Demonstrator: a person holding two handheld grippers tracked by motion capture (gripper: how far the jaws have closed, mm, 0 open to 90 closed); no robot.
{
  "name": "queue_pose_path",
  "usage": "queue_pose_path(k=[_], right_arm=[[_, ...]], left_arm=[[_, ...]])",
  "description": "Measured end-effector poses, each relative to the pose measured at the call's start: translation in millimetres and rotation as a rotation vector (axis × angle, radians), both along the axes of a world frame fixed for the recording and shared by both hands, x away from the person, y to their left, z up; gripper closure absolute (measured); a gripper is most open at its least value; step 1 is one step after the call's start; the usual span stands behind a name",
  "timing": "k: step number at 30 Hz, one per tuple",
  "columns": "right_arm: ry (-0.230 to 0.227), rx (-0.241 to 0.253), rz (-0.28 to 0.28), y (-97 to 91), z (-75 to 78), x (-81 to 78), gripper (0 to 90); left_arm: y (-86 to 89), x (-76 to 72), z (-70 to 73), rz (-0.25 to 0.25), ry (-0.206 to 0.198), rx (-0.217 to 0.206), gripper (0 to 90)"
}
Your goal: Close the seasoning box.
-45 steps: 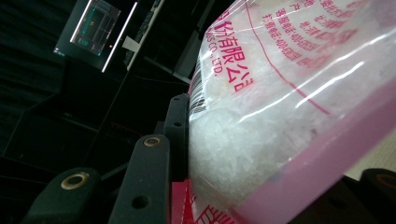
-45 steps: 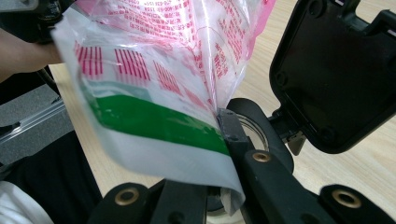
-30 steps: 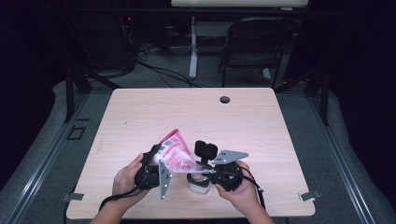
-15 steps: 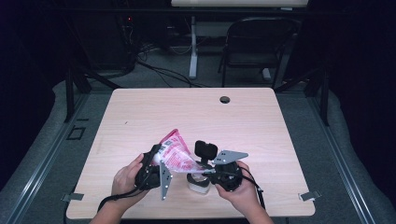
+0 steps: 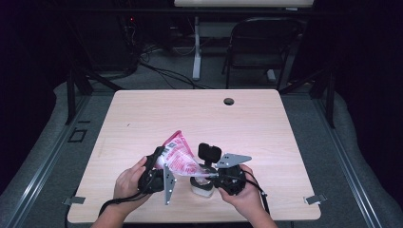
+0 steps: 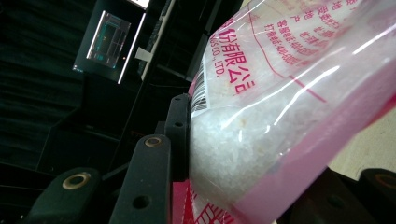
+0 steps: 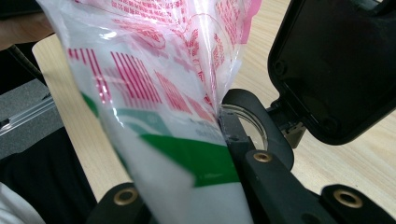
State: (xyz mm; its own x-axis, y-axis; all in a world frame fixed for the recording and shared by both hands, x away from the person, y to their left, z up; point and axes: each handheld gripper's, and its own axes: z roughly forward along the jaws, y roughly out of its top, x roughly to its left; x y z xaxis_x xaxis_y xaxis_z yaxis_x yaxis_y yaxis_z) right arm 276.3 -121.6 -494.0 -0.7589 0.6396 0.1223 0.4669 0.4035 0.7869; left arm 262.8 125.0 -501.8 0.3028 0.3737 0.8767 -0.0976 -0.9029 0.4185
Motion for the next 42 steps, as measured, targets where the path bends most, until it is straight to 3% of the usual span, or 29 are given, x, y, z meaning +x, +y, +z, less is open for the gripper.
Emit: queue_pose_path(k=[17,18,32,42], right_arm=[[-0.009,-0.012,-0.017,-1.4,-0.7,-1.8,89.4],[-0.01,-0.011,-0.017,-1.5,-0.6,-2.0,89.4],[-0.013,-0.017,-0.023,-2.0,-0.5,-3.9,89.5],[-0.015,-0.021,-0.029,-1.8,-1.6,-5.2,89.5]], left_arm=[[-3.7,-3.7,5.6,-0.011,-0.026,0.032,69.5],[-4.2,-3.7,4.7,-0.013,-0.026,0.018,69.6],[-7.0,-5.4,8.3,-0.026,-0.043,0.024,69.6],[-8.0,-6.0,9.8,-0.034,-0.048,0.046,69.6]])
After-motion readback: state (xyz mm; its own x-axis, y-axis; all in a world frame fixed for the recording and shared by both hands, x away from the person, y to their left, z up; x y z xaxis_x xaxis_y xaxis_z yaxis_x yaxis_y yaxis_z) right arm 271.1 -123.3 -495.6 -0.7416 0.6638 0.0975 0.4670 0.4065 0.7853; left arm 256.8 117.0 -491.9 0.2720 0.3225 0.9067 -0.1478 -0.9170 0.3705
